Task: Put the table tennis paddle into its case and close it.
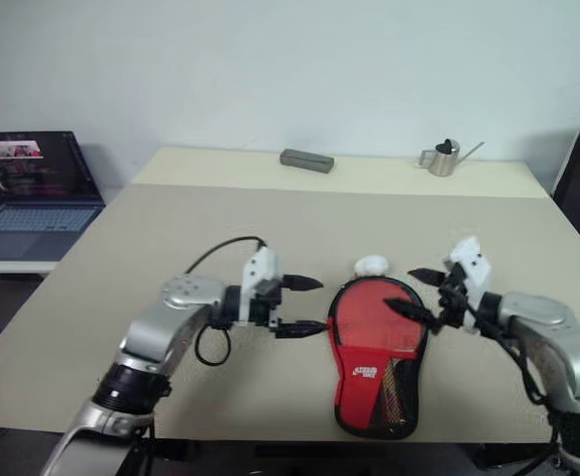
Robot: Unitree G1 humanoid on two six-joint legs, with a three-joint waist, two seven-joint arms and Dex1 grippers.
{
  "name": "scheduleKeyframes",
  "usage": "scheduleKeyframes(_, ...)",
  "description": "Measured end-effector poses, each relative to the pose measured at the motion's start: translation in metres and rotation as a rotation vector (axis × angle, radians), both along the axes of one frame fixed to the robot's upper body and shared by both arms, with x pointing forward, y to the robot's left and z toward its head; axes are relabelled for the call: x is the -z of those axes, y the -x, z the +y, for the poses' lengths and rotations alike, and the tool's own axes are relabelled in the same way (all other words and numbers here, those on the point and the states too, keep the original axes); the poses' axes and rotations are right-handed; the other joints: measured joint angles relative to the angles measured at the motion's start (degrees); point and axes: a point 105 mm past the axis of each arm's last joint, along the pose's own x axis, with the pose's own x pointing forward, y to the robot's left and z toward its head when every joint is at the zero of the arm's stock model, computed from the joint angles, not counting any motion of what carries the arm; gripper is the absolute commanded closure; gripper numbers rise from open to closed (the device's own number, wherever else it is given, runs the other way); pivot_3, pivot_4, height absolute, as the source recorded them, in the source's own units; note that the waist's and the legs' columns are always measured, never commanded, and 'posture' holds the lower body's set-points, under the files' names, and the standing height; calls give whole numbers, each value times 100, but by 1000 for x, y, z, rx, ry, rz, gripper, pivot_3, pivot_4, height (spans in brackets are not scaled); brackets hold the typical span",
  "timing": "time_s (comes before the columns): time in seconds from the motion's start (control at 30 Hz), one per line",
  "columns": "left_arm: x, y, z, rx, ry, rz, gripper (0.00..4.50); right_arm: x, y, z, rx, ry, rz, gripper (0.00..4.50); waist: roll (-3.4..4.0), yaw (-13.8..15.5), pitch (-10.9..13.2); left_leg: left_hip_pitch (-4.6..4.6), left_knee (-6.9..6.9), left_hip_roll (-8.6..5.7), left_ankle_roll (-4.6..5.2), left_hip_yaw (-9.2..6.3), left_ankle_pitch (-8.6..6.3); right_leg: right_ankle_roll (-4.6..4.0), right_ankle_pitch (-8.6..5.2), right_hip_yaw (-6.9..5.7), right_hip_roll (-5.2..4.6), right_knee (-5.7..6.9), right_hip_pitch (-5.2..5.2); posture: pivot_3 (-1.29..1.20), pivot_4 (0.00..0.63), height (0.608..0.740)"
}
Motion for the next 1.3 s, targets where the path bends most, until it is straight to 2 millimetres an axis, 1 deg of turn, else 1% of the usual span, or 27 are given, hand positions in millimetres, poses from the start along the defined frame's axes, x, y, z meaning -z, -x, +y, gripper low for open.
scheduleKeyframes(0.07,5,1,-17,0,12,5,33,-2,-6,-11,31,23,-4,0,2,12,1,0,1,-2,1,3,0,-2,3,1,0,-7,5,0,150,740)
scheduleKeyframes(0.13,11,1,-30,3,14,20,33,-10,-9,-21,58,28,-28,0,0,13,2,0,1,-1,2,3,0,-1,4,-1,2,-10,9,0,150,740)
scheduleKeyframes(0.2,17,0,-38,2,5,20,33,-15,-11,-26,68,37,-47,0,2,10,2,2,1,2,2,3,0,-2,4,-2,8,-10,12,0,150,740)
scheduleKeyframes(0.3,26,-7,-51,-22,-16,-1,33,-19,-14,-30,70,39,-57,0,-1,11,4,11,1,3,2,2,0,-1,5,-2,13,-14,22,0,150,740)
scheduleKeyframes(0.43,36,-16,-58,-63,-31,-24,33,-24,-19,-32,70,48,-78,0,3,5,3,12,1,3,2,3,0,6,8,1,26,-28,27,0,150,740)
scheduleKeyframes(0.5,46,-18,-58,-85,-46,-17,33,-33,-26,-31,74,59,-109,0,13,-9,0,12,0,3,2,5,0,9,11,3,31,-30,26,0,150,740)
scheduleKeyframes(0.57,57,-18,-57,-99,-58,0,33,-41,-34,-25,64,55,-134,0,17,-17,-3,14,0,6,2,4,0,10,12,4,33,-33,26,0,150,740)
scheduleKeyframes(0.63,60,-17,-58,-101,-51,-6,33,-43,-41,-15,53,52,-145,0,17,-18,-5,13,0,11,2,0,0,10,15,4,32,-36,27,0,150,740)
scheduleKeyframes(0.7,61,-17,-58,-99,-52,-21,33,-38,-48,0,21,49,-134,0,23,-14,-10,13,0,9,2,-1,0,5,19,4,32,-43,29,0,150,740)
scheduleKeyframes(0.8,61,-16,-59,-103,-44,-28,33,-23,-60,19,-3,55,-92,0,25,-7,-11,9,1,5,2,-1,0,4,23,8,32,-48,28,0,150,740)
scheduleKeyframes(0.93,61,-16,-59,-113,-35,-30,33,-8,-87,43,34,37,-36,0,34,-12,-17,11,1,3,3,-1,1,-17,36,13,37,-50,27,0,150,740)
scheduleKeyframes(1.03,62,-16,-60,-117,-35,-27,33,7,-103,54,67,52,5,0,37,-13,-19,10,1,2,4,-3,2,-24,39,14,47,-50,24,0,150,740)
scheduleKeyframes(1.13,62,-16,-60,-118,-34,-27,33,24,-115,60,96,84,37,0,40,-15,-20,11,0,-2,4,-1,3,-54,57,16,50,-51,23,0,150,740)
scheduleKeyframes(1.3,63,-16,-59,-123,-31,-27,33,50,-125,52,146,155,81,0,45,-36,-23,16,0,-2,5,1,3,-58,59,16,52,-50,26,0,150,740)
